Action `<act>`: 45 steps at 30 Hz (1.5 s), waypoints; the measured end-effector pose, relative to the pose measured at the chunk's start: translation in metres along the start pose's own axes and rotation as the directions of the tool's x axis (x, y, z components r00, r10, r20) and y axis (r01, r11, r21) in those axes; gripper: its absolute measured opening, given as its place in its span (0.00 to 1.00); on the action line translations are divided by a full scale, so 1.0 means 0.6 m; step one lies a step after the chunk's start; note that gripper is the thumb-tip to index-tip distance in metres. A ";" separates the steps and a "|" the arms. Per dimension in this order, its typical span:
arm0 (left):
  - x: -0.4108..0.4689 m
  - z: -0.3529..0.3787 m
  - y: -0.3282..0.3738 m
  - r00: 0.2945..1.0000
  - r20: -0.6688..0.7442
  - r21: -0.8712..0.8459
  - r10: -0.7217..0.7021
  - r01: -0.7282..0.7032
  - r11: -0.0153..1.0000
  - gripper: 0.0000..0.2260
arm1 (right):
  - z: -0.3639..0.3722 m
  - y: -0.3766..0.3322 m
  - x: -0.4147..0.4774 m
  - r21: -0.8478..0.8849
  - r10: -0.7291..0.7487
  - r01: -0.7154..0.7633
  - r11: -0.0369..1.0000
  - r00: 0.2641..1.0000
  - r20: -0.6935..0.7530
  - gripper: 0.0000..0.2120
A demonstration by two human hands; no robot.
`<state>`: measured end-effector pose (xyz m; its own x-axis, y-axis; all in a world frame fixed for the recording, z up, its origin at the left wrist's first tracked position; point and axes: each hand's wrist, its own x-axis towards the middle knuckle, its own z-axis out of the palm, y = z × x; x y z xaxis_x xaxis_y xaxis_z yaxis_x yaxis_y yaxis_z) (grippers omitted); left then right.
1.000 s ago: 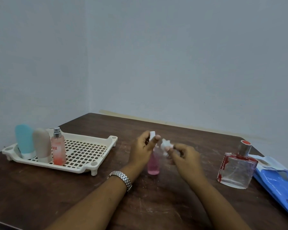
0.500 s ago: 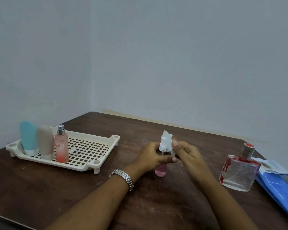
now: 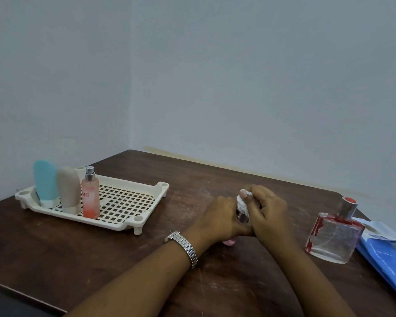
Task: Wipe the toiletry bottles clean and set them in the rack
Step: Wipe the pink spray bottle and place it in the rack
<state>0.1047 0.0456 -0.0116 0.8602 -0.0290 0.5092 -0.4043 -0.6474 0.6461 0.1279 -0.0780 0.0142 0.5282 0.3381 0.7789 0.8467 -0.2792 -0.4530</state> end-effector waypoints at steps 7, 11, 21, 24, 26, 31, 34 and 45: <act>0.001 0.001 -0.006 1.000 0.025 -0.062 -0.004 0.005 0.998 0.16 | -0.002 -0.005 -0.003 0.262 0.178 -0.173 0.949 0.984 0.007 0.12; -0.001 -0.002 -0.010 0.999 0.031 -0.097 -0.024 0.027 0.995 0.21 | -0.005 -0.013 -0.001 0.502 0.303 -0.312 0.807 0.947 0.102 0.11; 0.001 -0.009 -0.011 0.997 0.071 -0.234 -0.031 0.047 0.971 0.11 | -0.009 -0.009 0.000 0.475 0.261 -0.291 0.830 0.957 0.130 0.05; 0.002 -0.008 -0.013 0.996 0.084 -0.228 -0.022 0.041 0.973 0.11 | -0.007 -0.007 0.002 0.460 0.266 -0.266 0.847 0.962 0.066 0.03; 0.002 -0.007 -0.013 0.996 0.088 -0.230 -0.012 0.032 0.973 0.11 | -0.004 -0.005 0.002 0.461 0.267 -0.265 0.847 0.962 0.063 0.03; 0.004 -0.007 -0.017 0.994 0.111 -0.258 0.000 0.029 0.966 0.16 | -0.006 0.000 0.004 0.441 0.256 -0.277 0.854 0.961 0.108 0.04; 0.005 -0.009 -0.015 0.994 0.110 -0.269 0.010 0.020 0.963 0.08 | -0.003 -0.004 0.005 0.283 0.167 -0.181 0.942 0.983 0.073 0.06; 0.006 -0.005 -0.022 0.995 0.092 -0.326 -0.041 0.070 0.943 0.10 | 0.001 -0.003 0.014 -0.035 0.058 -0.057 0.998 0.998 0.031 0.04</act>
<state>0.1122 0.0564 -0.0164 0.9013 -0.0725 0.4272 -0.4227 -0.3641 0.8300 0.1308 -0.0741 0.0211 0.5785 0.3488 0.7373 0.8122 -0.3294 -0.4814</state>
